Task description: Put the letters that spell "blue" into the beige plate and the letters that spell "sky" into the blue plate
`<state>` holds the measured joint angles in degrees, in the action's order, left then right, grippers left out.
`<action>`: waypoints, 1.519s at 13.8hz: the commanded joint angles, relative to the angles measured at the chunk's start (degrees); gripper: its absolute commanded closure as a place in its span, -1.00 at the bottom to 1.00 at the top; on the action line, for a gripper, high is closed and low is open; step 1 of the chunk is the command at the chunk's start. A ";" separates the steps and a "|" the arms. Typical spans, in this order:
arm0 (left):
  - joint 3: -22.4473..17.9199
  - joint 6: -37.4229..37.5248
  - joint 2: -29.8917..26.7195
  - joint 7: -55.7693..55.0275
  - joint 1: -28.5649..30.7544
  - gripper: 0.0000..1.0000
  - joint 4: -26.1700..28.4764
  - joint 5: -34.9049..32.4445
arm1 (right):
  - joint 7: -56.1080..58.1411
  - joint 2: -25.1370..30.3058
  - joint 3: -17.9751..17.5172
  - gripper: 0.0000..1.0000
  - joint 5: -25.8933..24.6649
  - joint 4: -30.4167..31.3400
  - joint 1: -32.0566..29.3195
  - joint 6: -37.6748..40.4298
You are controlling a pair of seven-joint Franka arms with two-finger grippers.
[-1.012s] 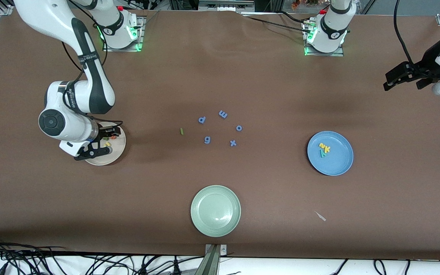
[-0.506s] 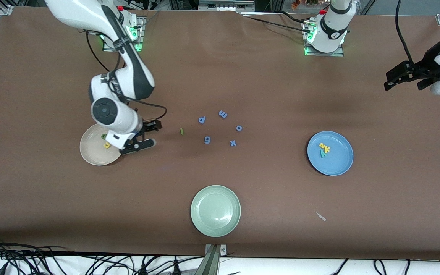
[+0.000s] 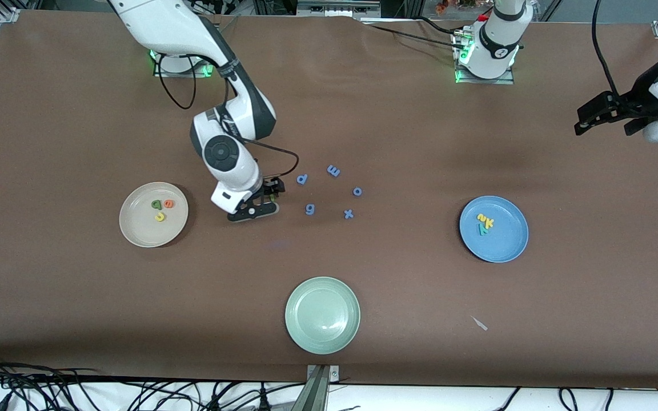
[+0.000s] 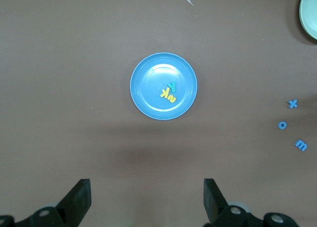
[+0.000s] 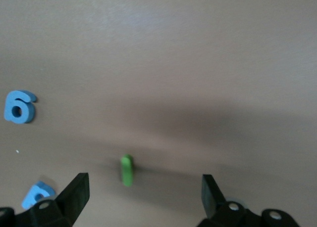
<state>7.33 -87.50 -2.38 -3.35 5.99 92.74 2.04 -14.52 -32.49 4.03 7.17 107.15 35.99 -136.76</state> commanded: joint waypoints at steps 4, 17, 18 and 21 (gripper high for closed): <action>0.05 1.36 0.88 1.06 0.08 -1.00 -2.04 -1.25 | -2.09 -2.05 0.45 -0.99 0.91 0.60 2.24 -2.98; 0.23 1.45 0.88 0.62 0.08 -1.00 -2.04 -1.25 | -4.73 -2.05 0.54 1.00 0.91 1.57 2.50 -4.39; 0.23 1.45 0.88 0.62 0.08 -1.00 -2.04 -1.25 | -4.30 -1.79 0.71 1.00 0.91 1.39 2.42 -4.30; 0.23 1.45 0.88 0.62 0.08 -1.00 -2.04 -1.25 | -2.81 1.19 2.81 1.00 0.83 0.87 1.45 0.33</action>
<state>7.34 -87.49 -2.33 -3.31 5.98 92.73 2.04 -18.19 -34.30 4.98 7.18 107.96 37.75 -140.08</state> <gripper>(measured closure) 0.000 0.907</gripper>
